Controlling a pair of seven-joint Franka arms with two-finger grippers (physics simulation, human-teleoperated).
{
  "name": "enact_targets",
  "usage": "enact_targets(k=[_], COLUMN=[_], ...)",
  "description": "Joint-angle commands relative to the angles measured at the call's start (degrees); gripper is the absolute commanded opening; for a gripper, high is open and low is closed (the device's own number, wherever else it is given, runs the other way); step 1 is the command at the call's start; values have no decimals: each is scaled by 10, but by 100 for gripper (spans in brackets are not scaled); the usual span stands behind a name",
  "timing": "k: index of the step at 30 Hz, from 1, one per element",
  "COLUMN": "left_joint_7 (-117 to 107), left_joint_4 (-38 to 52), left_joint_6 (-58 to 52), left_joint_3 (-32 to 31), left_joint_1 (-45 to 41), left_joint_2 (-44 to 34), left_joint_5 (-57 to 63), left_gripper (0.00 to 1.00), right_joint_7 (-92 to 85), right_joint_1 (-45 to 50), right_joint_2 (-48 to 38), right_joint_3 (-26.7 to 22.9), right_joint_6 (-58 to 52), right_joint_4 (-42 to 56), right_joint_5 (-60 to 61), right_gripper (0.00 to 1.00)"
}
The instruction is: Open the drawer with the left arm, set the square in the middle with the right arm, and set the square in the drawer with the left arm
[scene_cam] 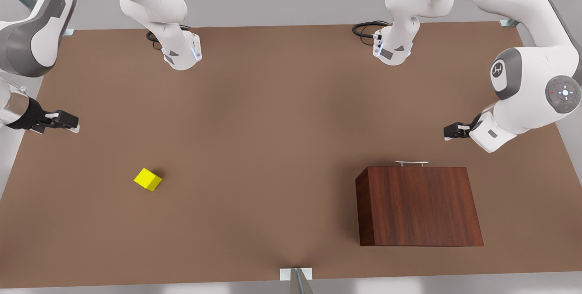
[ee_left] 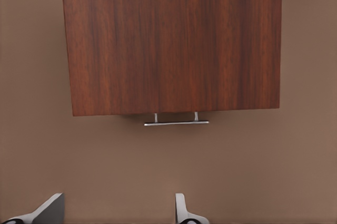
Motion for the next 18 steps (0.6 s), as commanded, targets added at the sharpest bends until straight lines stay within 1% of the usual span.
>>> enact_targets(k=[1, 4, 5, 7, 8, 9, 10, 11, 12, 13, 14, 15, 16, 17, 18], left_joint_7=[0, -13, -65, -176, -285, -346, -418, -490, -537, -573, -609, -637, -656, -692, -709], left_joint_4=[0, -5, -28, -124, -212, -277, -352, -390, -416, -468, -499, -523, -529, -542, -555], left_joint_6=[0, 6, 19, 97, 173, 225, 301, 350, 388, 460, 512, 550, 561, 592, 617], left_joint_3=[0, 0, 0, -1, -1, -3, -4, -6, -7, -11, -17, -21, -24, -24, -24], left_joint_1=[0, 0, 0, -1, -3, -3, -6, -7, -7, -7, -7, -7, -7, -7, -7], left_joint_2=[0, -3, -17, -73, -118, -149, -179, -186, -187, -199, -197, -196, -194, -192, -191], left_joint_5=[0, 0, 0, -1, -2, -6, -7, -7, -7, -7, -7, -8, -8, -8, -8], left_gripper=[100, 100, 100, 100, 100, 100, 100, 100, 100, 100, 100, 100, 100, 100, 100], right_joint_7=[-1, -20, -20, -19, -18, -18, -20, -21, -23, -80, -139, -220, -262, -355, -406], right_joint_1=[0, 0, 0, -2, -1, 0, 0, 21, 28, 29, 29, 29, 29, 30, 30], right_joint_2=[0, 8, 15, 19, 19, 26, 19, 23, 22, 20, 33, 48, 59, 72, 73], right_joint_3=[0, -1, -1, -1, -1, 0, 2, 3, 4, 7, 7, 7, 7, 7, 7], right_joint_6=[0, 7, 25, 52, 65, 102, 148, 151, 179, 205, 218, 241, 259, 304, 358], right_joint_4=[0, -1, -2, -20, -57, -81, -128, -145, -177, -200, -200, -200, -200, -226, -266], right_joint_5=[0, 2, 3, 2, 2, 2, 3, 2, 3, 3, 4, 20, 25, 26, 26], right_gripper=[100, 100, 100, 100, 100, 100, 100, 100, 100, 100, 100, 100, 100, 100, 100])
